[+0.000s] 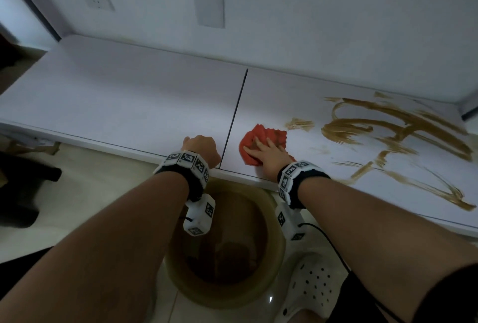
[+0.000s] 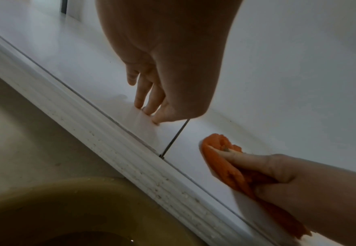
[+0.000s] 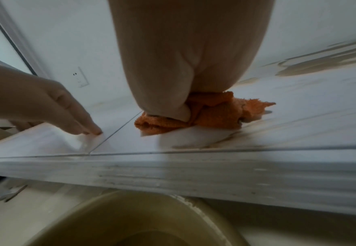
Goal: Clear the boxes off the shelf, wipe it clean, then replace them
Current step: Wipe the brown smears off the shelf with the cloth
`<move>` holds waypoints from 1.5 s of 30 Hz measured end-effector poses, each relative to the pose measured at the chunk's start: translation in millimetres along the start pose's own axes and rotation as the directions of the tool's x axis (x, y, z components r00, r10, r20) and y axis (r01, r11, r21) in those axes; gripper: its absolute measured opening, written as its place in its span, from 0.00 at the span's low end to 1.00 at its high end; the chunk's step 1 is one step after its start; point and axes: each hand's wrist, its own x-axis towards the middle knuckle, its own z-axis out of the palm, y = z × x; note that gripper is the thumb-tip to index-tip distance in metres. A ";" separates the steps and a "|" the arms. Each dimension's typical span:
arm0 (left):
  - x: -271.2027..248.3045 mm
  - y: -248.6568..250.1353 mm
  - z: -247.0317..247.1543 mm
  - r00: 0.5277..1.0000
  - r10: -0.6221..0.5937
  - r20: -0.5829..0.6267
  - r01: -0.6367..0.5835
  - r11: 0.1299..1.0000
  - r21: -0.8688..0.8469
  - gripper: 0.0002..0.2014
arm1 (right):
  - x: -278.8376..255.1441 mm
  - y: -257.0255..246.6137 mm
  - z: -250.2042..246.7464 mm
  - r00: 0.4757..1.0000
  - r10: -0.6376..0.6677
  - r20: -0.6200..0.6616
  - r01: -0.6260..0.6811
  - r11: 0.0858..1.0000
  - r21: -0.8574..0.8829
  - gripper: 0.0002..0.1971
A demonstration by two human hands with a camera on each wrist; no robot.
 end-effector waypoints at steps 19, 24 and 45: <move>-18.5 57.5 24.3 0.988 0.105 -0.115 -0.112 0.992 -0.057 0.18 | -70.6 57.3 31.5 0.998 0.062 0.028 -0.063 0.996 0.056 0.42; -21.5 64.5 29.6 0.990 0.135 -0.033 -0.134 0.991 0.030 0.11 | -72.4 72.2 37.6 0.992 0.123 0.010 -0.123 0.985 0.119 0.44; -31.8 79.1 20.0 0.994 0.075 0.085 -0.085 0.989 0.124 0.24 | -81.1 79.9 35.5 0.981 -0.185 0.066 0.190 0.979 -0.075 0.35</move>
